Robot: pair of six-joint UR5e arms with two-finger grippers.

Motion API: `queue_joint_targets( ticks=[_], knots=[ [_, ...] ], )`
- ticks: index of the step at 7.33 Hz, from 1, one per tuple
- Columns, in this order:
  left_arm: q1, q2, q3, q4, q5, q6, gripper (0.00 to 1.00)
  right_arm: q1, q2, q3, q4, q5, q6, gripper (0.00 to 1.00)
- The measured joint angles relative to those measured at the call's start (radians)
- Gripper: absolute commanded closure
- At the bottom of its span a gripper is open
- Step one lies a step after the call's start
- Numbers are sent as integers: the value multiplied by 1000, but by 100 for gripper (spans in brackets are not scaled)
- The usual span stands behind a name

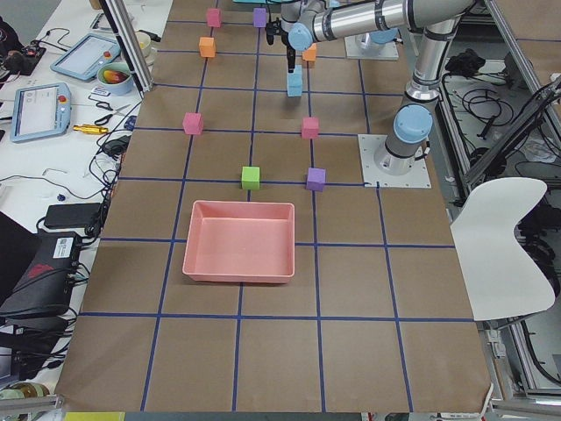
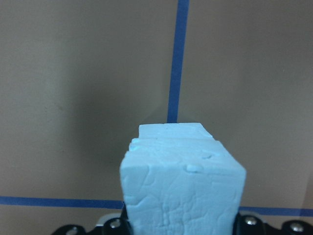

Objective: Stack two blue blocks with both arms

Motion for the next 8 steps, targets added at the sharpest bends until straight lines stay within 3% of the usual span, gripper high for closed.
queue_joint_targets(
  ticks=[4, 8],
  knots=[
    [346, 88, 280, -390, 9, 378, 0, 0, -8, 2, 1, 2, 0, 0],
    [390, 107, 351, -435, 110, 412, 0, -3, -8, 3, 5, -2, 0, 0]
  ],
)
